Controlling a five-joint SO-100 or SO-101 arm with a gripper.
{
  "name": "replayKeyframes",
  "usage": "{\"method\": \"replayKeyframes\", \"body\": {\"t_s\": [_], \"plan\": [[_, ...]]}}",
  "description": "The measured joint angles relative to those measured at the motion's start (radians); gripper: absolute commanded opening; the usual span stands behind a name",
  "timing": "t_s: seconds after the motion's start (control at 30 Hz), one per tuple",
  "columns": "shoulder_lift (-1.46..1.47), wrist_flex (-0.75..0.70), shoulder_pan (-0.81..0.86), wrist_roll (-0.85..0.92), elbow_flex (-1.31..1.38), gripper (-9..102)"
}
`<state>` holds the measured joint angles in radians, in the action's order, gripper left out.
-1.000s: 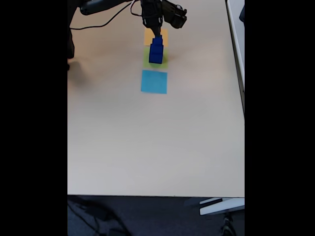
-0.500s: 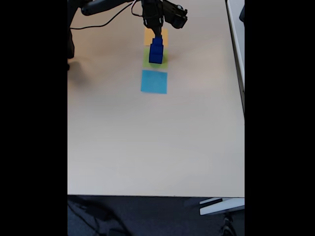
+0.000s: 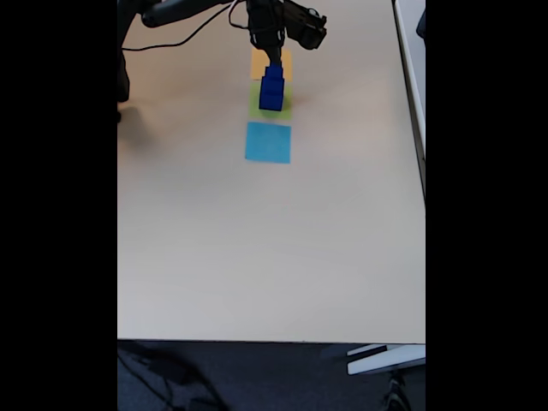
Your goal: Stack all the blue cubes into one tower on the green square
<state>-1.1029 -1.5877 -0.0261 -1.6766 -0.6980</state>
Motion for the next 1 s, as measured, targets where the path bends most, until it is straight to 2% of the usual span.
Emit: {"method": "replayKeyframes", "body": {"t_s": [1.0], "plan": [[0.014,0.003,0.002,0.005,0.005,1]]}}
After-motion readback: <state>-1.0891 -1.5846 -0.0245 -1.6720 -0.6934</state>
